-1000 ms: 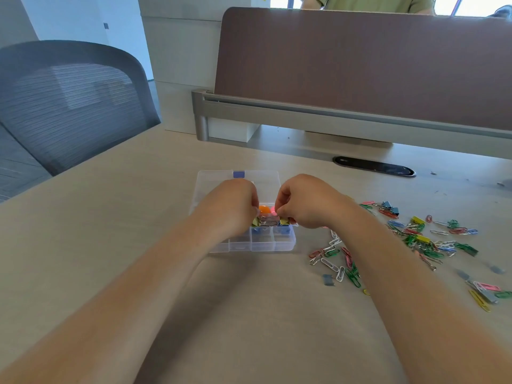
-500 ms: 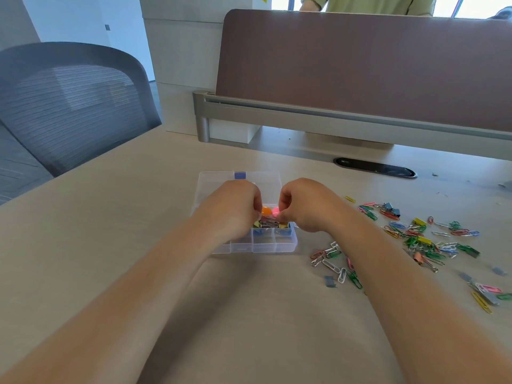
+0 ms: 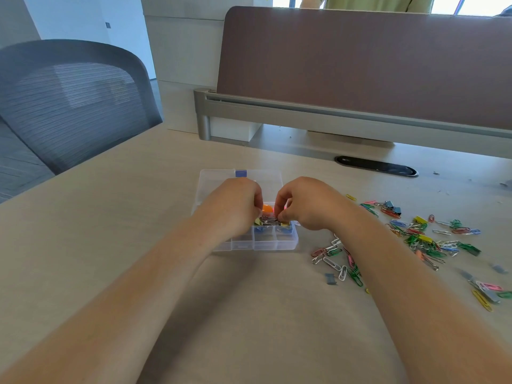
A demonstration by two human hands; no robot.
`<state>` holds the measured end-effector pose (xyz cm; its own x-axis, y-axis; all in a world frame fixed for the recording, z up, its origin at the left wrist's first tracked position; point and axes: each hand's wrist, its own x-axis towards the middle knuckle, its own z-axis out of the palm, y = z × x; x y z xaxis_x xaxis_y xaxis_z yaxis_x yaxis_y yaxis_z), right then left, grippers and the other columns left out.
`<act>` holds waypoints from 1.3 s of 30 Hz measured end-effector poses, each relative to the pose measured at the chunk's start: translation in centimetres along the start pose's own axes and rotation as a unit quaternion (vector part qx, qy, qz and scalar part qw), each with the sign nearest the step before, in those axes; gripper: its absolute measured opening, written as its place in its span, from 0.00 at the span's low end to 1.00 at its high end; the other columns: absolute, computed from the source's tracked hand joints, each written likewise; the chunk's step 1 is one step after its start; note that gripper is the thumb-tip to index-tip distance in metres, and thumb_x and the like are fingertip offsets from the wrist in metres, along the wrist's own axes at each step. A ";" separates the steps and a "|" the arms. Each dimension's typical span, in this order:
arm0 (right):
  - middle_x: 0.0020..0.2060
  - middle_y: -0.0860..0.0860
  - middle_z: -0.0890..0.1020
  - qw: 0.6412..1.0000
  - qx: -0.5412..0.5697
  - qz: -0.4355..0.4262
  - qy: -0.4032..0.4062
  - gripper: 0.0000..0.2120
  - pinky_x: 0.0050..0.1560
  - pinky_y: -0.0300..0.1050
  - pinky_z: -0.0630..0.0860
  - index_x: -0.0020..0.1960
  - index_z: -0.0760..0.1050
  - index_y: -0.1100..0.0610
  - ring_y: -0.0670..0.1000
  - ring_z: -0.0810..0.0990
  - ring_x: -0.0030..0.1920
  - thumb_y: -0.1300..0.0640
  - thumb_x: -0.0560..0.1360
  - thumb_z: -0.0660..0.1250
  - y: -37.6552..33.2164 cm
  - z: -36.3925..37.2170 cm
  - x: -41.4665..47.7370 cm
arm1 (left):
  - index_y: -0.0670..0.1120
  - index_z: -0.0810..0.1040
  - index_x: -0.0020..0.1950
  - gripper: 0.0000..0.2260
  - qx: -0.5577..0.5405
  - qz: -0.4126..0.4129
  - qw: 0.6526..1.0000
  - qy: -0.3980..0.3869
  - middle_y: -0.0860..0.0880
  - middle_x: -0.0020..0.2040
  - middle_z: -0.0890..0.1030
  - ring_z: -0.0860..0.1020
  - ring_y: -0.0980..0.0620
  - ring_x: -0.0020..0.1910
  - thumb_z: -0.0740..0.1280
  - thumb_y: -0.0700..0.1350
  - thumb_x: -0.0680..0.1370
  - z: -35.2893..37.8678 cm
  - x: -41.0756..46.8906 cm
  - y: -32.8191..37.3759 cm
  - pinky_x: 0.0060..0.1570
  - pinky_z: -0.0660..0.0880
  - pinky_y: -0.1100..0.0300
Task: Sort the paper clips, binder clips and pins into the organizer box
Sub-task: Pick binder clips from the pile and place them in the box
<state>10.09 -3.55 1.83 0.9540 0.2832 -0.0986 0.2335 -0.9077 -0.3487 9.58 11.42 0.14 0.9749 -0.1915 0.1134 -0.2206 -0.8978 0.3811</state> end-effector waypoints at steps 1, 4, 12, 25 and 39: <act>0.40 0.46 0.78 1.000 -0.002 0.000 0.001 0.04 0.33 0.36 0.64 0.46 0.81 0.51 0.47 0.76 0.43 0.59 0.75 0.71 0.0 0.1 0.0 | 0.49 0.78 0.42 0.05 0.000 0.002 1.000 0.000 0.51 0.41 0.77 0.74 0.52 0.41 0.67 0.41 0.76 0.0 0.0 0.0 0.43 0.71 0.60; 0.41 0.47 0.79 1.000 -0.008 -0.004 0.007 0.03 0.33 0.36 0.64 0.44 0.80 0.51 0.46 0.75 0.40 0.58 0.75 0.71 0.2 0.2 0.2 | 0.50 0.77 0.43 0.05 0.000 0.002 1.000 0.004 0.51 0.41 0.78 0.75 0.52 0.40 0.67 0.41 0.76 0.2 0.1 -0.2 0.43 0.72 0.60; 0.44 0.50 0.81 0.998 0.011 0.006 0.066 0.04 0.45 0.43 0.71 0.48 0.80 0.56 0.51 0.78 0.46 0.56 0.77 0.69 0.8 -1.6 -0.9 | 0.48 0.77 0.46 0.05 -0.087 0.000 0.992 0.096 0.54 0.40 0.76 0.75 0.52 0.41 0.63 0.42 0.78 -0.1 -0.3 0.9 0.41 0.75 0.57; 0.43 0.48 0.82 0.987 0.020 0.131 0.086 0.05 0.42 0.39 0.73 0.48 0.82 0.55 0.46 0.79 0.41 0.58 0.78 0.68 10.9 -4.0 -6.4 | 0.46 0.81 0.51 0.06 -0.078 0.087 0.993 -0.015 0.49 0.51 0.81 0.75 0.52 0.46 0.65 0.44 0.79 3.1 2.0 9.8 0.46 0.68 0.60; 0.55 0.49 0.81 0.988 0.017 0.114 0.103 0.12 0.51 0.45 0.76 0.59 0.80 0.50 0.51 0.79 0.51 0.59 0.77 0.67 12.6 -2.1 -3.0 | 0.52 0.82 0.53 0.11 0.039 0.107 0.994 -0.009 0.48 0.51 0.77 0.78 0.48 0.48 0.68 0.38 0.75 7.4 5.8 11.7 0.44 0.70 0.59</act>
<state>10.61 -16.51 -0.36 0.9999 0.0014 0.0120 0.0057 -0.9290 -0.3701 12.89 -3.11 -1.55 0.9068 -0.3867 0.1677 -0.4199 -0.8640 0.2778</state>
